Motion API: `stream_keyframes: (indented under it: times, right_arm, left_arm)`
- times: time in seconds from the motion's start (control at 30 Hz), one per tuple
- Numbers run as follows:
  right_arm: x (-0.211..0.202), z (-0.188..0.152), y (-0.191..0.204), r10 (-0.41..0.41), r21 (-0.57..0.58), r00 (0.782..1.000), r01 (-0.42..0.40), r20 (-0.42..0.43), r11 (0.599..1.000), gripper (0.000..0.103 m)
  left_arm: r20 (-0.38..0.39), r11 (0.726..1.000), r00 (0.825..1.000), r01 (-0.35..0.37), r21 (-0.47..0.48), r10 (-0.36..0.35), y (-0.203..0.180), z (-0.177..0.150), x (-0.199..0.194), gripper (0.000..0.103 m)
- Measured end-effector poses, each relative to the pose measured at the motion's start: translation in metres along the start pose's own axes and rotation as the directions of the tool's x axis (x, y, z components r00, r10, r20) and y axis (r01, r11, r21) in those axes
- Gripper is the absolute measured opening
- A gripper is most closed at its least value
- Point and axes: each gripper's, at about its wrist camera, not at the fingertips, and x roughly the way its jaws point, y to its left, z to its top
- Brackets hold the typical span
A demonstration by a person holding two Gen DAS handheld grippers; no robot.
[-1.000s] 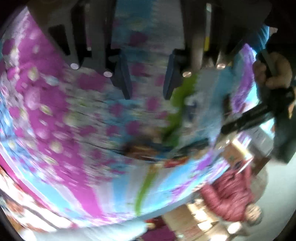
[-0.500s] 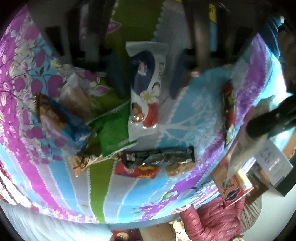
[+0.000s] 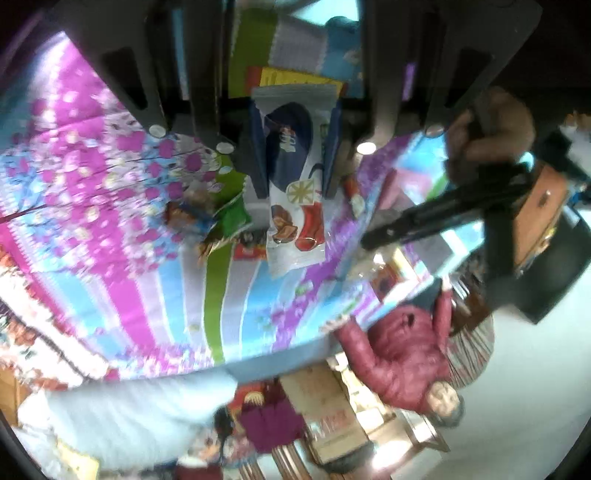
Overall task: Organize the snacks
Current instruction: 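Grasp the clear grain bag with left tool while right tool grasps white printed snack bag, then lift both held bags and carry them toward the clear plastic basin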
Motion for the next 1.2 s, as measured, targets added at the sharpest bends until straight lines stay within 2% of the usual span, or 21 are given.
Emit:
stream_keyframes:
  times: [0.13, 0.3, 0.6, 0.9, 1.2]
  right_arm:
    - [-0.038, 0.014, 0.006, 0.008, -0.009, 0.998, -0.007, 0.058, 1.0, 0.029]
    - [-0.072, 0.02, 0.005, 0.036, -0.008, 0.992, -0.035, 0.123, 0.999, 0.029]
    - [-0.102, 0.014, -0.001, 0.081, -0.023, 0.98, -0.078, 0.181, 0.997, 0.029]
    - [-0.103, 0.012, 0.009, 0.104, -0.036, 0.974, -0.099, 0.2, 0.994, 0.029]
    - [-0.08, 0.013, 0.025, 0.142, -0.059, 0.977, -0.134, 0.158, 0.989, 0.029]
  left_arm:
    - [0.022, 1.0, 1.0, 0.005, 0.025, -0.006, -0.017, 0.004, -0.019, 0.043]
    - [0.041, 0.999, 0.999, -0.028, 0.044, 0.027, -0.024, 0.007, -0.039, 0.043]
    - [0.063, 0.996, 0.996, -0.065, 0.054, 0.062, -0.036, 0.011, -0.06, 0.043]
    - [0.09, 0.995, 0.995, -0.059, 0.086, 0.051, -0.051, 0.013, -0.073, 0.043]
    - [0.088, 0.996, 0.994, -0.073, 0.054, 0.068, -0.028, 0.007, -0.082, 0.043]
